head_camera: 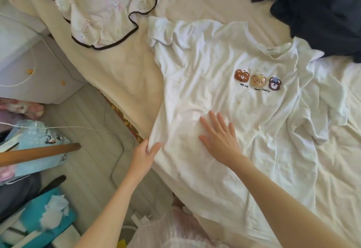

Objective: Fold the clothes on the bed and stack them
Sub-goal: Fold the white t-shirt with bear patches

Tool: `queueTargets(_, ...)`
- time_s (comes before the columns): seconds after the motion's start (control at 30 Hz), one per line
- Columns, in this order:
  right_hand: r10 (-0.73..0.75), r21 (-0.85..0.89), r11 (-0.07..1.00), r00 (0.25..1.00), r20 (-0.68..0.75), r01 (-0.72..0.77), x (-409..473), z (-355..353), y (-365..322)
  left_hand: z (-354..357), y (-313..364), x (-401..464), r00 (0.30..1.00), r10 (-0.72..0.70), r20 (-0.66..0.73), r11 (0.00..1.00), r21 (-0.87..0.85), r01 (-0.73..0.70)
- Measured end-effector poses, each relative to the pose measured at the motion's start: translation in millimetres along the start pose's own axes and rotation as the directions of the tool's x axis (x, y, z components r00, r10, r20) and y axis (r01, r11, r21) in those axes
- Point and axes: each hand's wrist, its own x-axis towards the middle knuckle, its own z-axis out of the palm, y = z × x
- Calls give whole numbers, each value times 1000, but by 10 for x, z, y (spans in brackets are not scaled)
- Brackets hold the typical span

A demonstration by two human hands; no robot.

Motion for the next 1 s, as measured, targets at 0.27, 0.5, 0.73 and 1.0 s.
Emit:
queueTargets(0.27,-11,-1,1000,989,144,11,114,-146,18,-280,-327,-129,992,-124,0,958,259,120)
queueTargets(0.5,72,199,975,989,132,-97,317,-555,-14,-409,236,252,993,-94,-71,926,359,113)
queueTargets(0.73,-32,154,985,958,-286,80,800,-934,-201,-461,1531,1204,899,387,-203,887,347,-304)
queueTargets(1.0,-95,48,994,985,-142,103,1162,-892,-247,-518,2228,2050,798,598,76,447,794,-411)
